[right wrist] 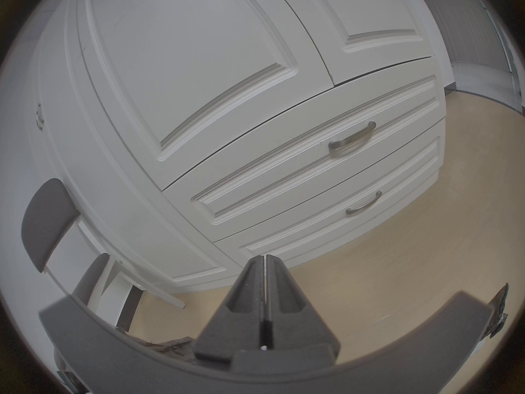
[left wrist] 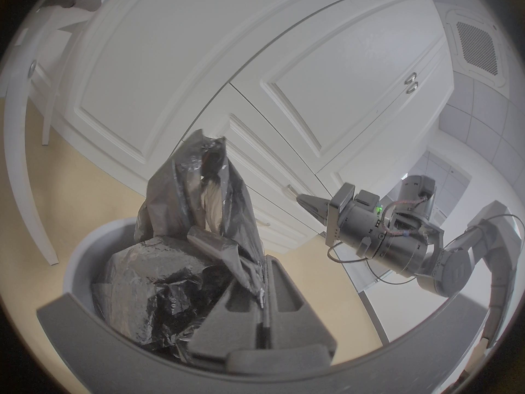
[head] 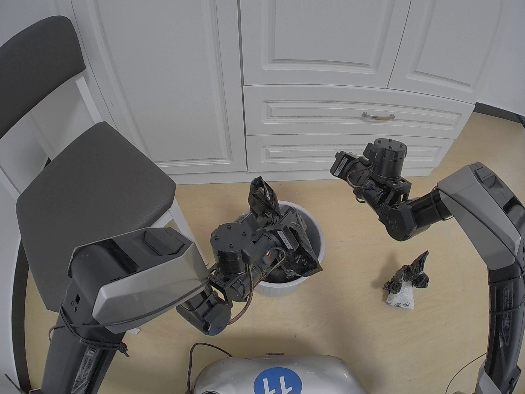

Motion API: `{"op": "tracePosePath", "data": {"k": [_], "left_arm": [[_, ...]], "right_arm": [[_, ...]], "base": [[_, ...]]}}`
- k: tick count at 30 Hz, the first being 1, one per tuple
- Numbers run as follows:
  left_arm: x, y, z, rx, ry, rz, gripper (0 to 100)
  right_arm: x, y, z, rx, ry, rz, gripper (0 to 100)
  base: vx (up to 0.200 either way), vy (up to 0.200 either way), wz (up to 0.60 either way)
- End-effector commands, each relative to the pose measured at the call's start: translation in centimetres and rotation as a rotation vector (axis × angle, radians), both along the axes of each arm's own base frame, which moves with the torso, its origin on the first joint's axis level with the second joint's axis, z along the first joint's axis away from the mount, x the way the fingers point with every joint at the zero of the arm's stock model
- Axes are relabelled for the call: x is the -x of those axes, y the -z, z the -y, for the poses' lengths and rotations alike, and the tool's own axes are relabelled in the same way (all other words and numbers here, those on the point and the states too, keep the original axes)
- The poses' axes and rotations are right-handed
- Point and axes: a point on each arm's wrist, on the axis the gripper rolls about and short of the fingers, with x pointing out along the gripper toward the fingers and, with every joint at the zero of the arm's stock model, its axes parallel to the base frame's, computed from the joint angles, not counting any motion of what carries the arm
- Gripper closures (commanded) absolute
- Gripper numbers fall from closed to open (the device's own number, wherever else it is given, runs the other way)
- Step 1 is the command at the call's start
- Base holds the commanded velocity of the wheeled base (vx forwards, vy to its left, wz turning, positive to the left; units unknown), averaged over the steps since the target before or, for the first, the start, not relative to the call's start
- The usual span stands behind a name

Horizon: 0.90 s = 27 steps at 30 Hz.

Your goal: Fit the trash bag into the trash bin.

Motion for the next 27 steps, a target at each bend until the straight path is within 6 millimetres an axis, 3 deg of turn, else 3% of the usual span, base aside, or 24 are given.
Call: {"op": "tracePosePath", "data": {"k": [1,8,13,14,19,27], "left_arm": [[0.2,-1.4,-0.5,0.023,-0.010,0.029,100],[1.9,-3.5,-1.2,0.036,0.009,0.056,100],[2.3,-3.4,-1.2,0.022,0.021,0.047,100],[2.4,-3.3,-1.1,0.020,0.024,0.045,0],[3.0,-3.6,-1.2,-0.003,0.029,0.049,0],[7.8,-9.0,-3.3,-0.075,0.139,0.158,0]], "right_arm": [[0.1,-0.2,0.0,0.005,0.014,0.006,100],[1.7,-1.6,0.5,0.051,0.026,0.086,100],[3.9,-2.4,0.4,0.118,0.004,0.081,100],[4.3,-2.4,0.5,0.132,-0.001,0.078,100],[5.8,-2.9,0.5,0.177,-0.015,0.076,100],[9.1,-3.3,0.0,0.258,-0.053,0.117,100]], "base": [[0.000,0.000,0.00],[0.000,0.000,0.00],[0.000,0.000,0.00],[0.000,0.000,0.00],[0.000,0.000,0.00],[0.000,0.000,0.00]]}}
